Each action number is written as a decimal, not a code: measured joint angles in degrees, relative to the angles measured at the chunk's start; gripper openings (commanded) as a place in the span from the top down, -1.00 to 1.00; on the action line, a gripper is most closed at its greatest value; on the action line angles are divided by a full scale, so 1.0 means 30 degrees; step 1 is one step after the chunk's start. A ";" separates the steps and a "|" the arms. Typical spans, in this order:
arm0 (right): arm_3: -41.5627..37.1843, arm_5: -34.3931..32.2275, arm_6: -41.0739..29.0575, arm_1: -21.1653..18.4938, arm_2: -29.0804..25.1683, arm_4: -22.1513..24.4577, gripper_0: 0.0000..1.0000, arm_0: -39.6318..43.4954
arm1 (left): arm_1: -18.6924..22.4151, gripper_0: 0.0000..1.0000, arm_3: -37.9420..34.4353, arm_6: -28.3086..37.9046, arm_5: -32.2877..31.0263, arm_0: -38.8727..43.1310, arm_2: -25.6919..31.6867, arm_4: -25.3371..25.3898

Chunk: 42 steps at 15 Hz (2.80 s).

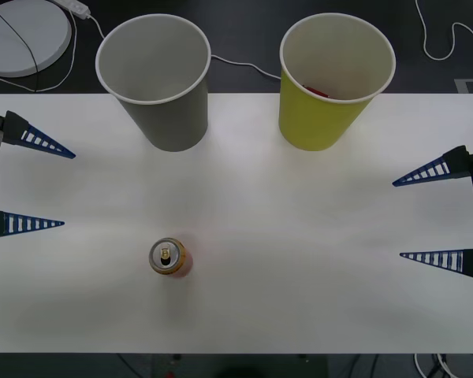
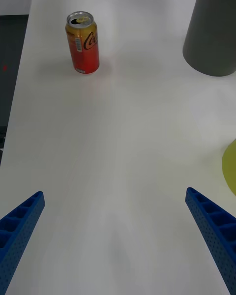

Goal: Put the can into the green bin and the plastic bottle into the gray bin

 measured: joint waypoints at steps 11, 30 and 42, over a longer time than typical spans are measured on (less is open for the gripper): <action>-0.0002 0.0000 0.0000 0.0001 0.0000 0.0000 -1.00 -0.0001 | -0.0353 -1.00 0.0481 -0.0164 -0.0031 0.0277 -0.0765 0.0145; -0.0002 0.0000 0.0000 0.0001 0.0000 0.0003 -1.00 -0.0001 | -0.2541 -1.00 1.1236 -1.3410 0.0447 0.0231 -0.5645 0.6613; -0.0002 0.0000 0.0000 0.0001 0.0000 0.0003 -1.00 0.0000 | -0.5550 -1.00 1.4066 -1.6347 -0.0230 -0.0087 -0.5749 0.5614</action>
